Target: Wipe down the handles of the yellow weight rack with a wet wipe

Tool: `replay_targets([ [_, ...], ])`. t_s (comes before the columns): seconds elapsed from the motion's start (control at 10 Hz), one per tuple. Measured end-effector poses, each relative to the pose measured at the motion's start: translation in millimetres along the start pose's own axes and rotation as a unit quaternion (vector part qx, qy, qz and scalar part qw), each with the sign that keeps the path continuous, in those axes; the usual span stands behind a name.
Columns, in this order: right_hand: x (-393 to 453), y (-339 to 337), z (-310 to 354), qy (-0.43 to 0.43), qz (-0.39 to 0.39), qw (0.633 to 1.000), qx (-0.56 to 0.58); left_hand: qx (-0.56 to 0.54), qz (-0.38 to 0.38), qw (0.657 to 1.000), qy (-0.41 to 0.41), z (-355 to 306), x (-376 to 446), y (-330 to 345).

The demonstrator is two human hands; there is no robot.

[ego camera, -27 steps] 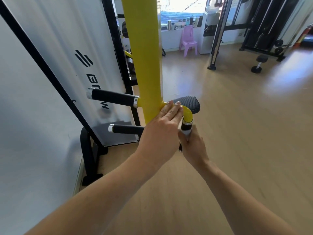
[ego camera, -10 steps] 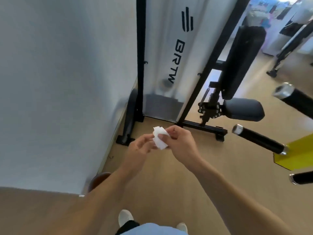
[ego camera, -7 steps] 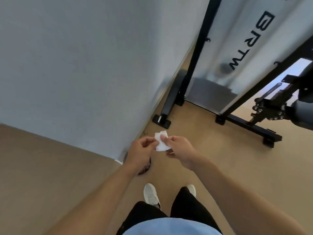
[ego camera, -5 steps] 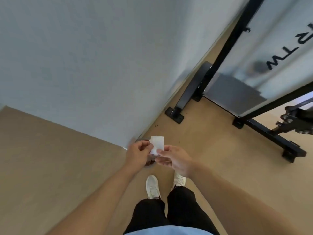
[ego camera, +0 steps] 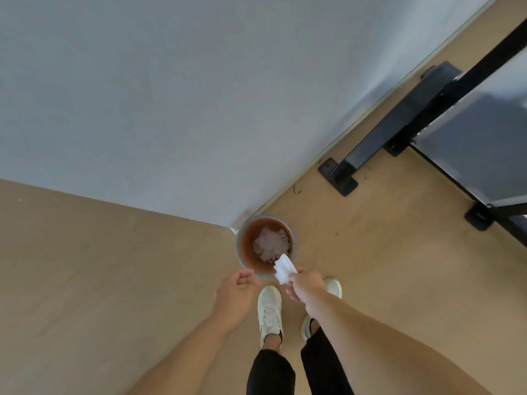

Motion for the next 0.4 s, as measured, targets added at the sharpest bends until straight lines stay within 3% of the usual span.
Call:
replay_targets([
  [0.2,46.7,34.8,1.6,0.067,0.038,0.994,-0.073,0.015,-0.025,1.0,-0.007,28.7,36.4,-1.5],
  [0.4,41.3,32.2,-5.8,0.014,0.026,0.993,-0.116,0.027,-0.029,0.999,-0.005,27.6,19.9,-14.3],
])
Point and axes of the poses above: each hand's wrist, its own x-axis towards the middle knuckle, its own y-axis out of the palm, z = x × y, the point moved 4 cm from there along x, towards the middle knuckle, and after that the axes turned 2 degrees about -z, right-handed, at the moved point
